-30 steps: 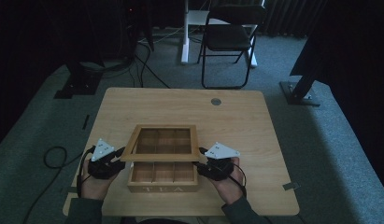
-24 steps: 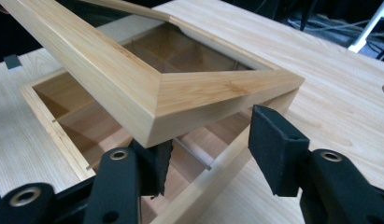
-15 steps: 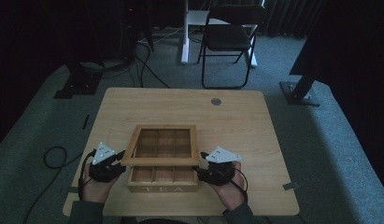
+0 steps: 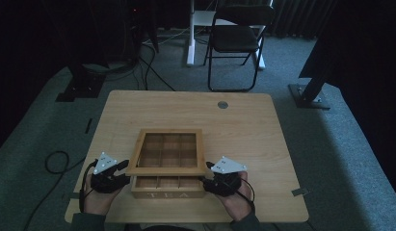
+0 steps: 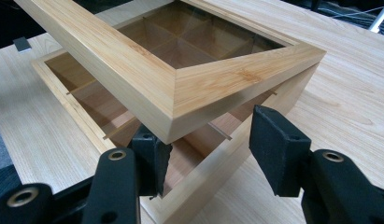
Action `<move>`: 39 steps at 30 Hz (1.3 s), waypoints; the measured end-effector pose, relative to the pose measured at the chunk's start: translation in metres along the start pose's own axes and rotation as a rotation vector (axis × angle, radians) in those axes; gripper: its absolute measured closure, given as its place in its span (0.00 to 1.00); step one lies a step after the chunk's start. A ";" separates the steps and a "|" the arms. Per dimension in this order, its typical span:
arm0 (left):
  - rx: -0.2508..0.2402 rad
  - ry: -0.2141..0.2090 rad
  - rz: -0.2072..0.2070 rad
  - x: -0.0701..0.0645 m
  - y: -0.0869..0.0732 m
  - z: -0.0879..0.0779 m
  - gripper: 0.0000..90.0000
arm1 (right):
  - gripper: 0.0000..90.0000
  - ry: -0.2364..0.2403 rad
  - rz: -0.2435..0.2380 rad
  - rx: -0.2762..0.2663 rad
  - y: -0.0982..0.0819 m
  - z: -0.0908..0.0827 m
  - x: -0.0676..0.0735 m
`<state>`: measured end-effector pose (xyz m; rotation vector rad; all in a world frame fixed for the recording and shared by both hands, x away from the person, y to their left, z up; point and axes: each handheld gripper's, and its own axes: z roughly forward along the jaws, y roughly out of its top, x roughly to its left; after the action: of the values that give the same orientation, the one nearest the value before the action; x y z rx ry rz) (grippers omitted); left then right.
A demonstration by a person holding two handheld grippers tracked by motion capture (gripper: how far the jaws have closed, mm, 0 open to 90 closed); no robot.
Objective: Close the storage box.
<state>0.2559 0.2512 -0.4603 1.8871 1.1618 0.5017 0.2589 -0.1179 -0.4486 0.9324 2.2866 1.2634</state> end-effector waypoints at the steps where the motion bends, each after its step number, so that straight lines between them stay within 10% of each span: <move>1: 0.002 0.001 0.001 0.000 -0.002 -0.001 0.59 | 0.54 0.002 -0.004 0.001 -0.001 0.000 0.001; 39: 0.020 -0.052 0.060 -0.014 -0.037 -0.014 0.66 | 0.53 0.008 -0.012 0.046 -0.031 0.015 0.011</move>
<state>0.2197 0.2528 -0.4812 1.9451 1.0831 0.4727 0.2481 -0.1127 -0.4823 0.9296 2.3331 1.2163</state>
